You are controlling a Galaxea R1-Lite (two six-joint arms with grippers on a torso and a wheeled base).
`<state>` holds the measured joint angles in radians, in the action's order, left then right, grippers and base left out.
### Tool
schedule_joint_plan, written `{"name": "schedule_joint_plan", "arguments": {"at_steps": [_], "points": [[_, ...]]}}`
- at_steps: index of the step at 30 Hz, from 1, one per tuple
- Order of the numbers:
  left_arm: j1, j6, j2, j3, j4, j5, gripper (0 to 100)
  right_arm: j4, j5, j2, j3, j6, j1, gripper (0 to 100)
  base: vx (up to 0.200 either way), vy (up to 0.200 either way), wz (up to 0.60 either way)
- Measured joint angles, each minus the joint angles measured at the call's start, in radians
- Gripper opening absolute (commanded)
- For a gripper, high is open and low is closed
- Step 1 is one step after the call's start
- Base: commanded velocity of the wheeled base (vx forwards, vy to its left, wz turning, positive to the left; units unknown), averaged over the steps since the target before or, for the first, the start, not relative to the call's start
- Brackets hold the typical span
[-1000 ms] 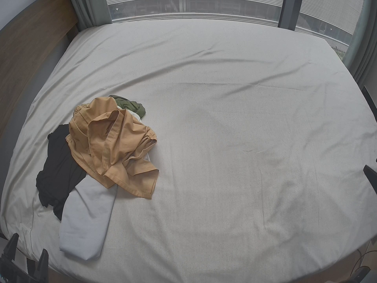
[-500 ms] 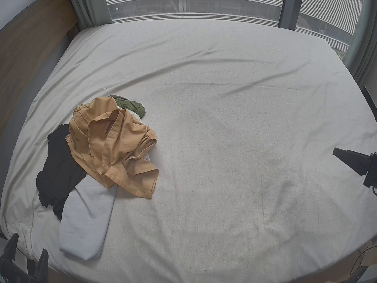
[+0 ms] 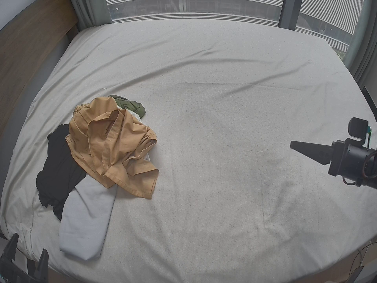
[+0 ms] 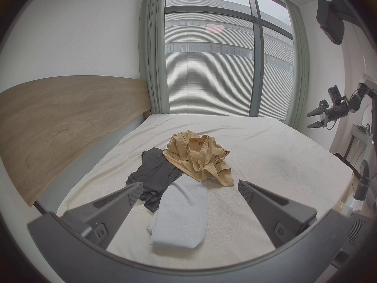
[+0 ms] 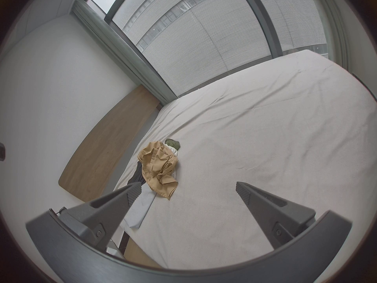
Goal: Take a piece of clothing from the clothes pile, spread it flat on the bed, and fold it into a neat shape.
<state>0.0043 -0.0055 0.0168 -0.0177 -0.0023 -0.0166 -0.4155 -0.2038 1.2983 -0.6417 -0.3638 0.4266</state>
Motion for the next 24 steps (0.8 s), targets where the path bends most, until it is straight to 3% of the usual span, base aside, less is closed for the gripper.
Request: {"name": "schedule_joint_plan", "arguments": {"at_steps": [24], "points": [[0.0, 0.0, 0.0, 0.0, 0.0, 0.0, 100, -0.014, 0.0, 0.354, -0.22, -0.023, 0.171, 100, 0.0, 0.0, 0.0]]}}
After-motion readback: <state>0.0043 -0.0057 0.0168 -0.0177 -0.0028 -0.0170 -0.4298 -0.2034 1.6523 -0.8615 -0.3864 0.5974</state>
